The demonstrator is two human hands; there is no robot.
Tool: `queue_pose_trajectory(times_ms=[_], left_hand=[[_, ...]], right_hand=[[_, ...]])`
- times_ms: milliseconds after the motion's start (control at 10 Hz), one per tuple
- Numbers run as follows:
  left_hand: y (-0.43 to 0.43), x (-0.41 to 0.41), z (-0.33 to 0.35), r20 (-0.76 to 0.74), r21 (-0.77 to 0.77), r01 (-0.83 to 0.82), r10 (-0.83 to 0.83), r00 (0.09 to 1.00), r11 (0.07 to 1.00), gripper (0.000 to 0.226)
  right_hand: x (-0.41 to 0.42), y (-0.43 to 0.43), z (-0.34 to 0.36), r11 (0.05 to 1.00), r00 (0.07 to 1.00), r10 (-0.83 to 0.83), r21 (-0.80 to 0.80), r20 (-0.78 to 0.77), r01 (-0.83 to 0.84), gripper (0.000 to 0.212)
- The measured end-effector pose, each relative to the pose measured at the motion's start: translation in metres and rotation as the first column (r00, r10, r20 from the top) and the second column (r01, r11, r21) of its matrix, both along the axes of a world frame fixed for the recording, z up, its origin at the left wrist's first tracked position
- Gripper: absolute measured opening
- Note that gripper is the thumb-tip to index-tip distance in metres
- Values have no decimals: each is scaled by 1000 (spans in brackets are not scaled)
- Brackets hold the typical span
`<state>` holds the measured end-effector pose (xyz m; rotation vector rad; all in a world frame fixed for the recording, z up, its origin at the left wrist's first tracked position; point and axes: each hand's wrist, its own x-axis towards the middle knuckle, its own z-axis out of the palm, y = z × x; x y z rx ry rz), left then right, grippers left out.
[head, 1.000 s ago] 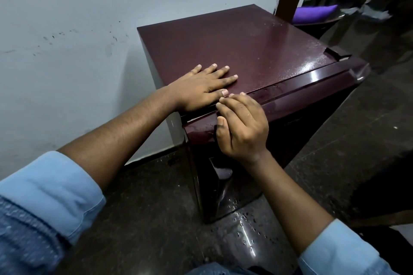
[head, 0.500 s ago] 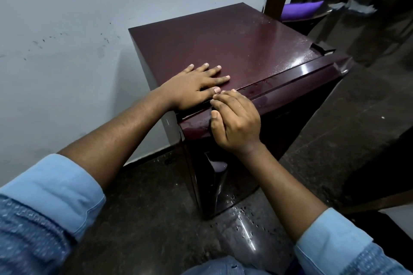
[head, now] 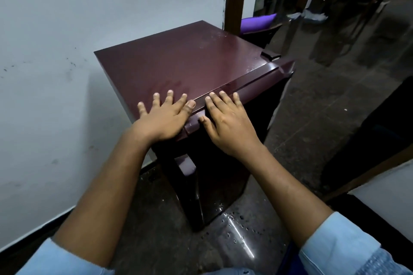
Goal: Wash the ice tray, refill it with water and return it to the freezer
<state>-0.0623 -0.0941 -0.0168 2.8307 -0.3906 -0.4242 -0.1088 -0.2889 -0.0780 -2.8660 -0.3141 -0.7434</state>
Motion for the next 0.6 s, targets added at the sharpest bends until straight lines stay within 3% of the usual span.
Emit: queue_pose_trajectory(times_ms=[200, 600], left_hand=[[-54, -64, -10, 221, 134, -28, -3, 975, 991, 79], [-177, -138, -16, 222, 84, 169, -184, 957, 982, 79]], right_hand=[[-41, -41, 6, 998, 979, -58, -25, -195, 54, 71], [-141, -157, 14, 958, 931, -284, -26, -231, 286, 82]])
